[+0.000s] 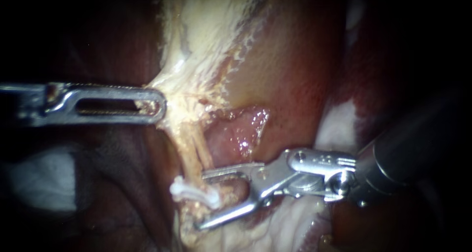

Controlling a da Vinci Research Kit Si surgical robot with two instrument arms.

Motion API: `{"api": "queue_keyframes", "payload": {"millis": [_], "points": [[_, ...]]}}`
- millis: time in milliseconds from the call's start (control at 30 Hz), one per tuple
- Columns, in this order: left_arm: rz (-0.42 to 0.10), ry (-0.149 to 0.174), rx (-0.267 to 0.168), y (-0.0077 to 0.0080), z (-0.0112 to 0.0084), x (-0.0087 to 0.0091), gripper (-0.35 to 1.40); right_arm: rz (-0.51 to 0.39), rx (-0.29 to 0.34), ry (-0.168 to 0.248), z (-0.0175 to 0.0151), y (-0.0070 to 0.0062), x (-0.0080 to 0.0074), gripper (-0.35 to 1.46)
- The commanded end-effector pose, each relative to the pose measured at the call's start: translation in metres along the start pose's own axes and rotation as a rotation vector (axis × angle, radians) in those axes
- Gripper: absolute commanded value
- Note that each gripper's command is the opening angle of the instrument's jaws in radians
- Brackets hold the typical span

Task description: Going back second clip left tube

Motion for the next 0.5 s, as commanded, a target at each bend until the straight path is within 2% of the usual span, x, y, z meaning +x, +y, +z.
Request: {"api": "queue_keyframes", "payload": {"millis": [33,267,500], "points": [[0.0,0.0,0.0,0.0,0.0,0.0,-0.35,-0.002,0.001,0.0,-0.0001,0.0,0.0001,0.6],[0.0,0.0,0.0,0.0,-0.0001,0.0,-0.35,-0.032,-0.027,0.002,-0.0016,-0.0001,0.0007,0.6],[0.0,0.0,0.001,0.0,-0.0001,0.0,-0.35,-0.079,-0.053,0.003,-0.0054,-0.0013,0.0025,0.6]]}}
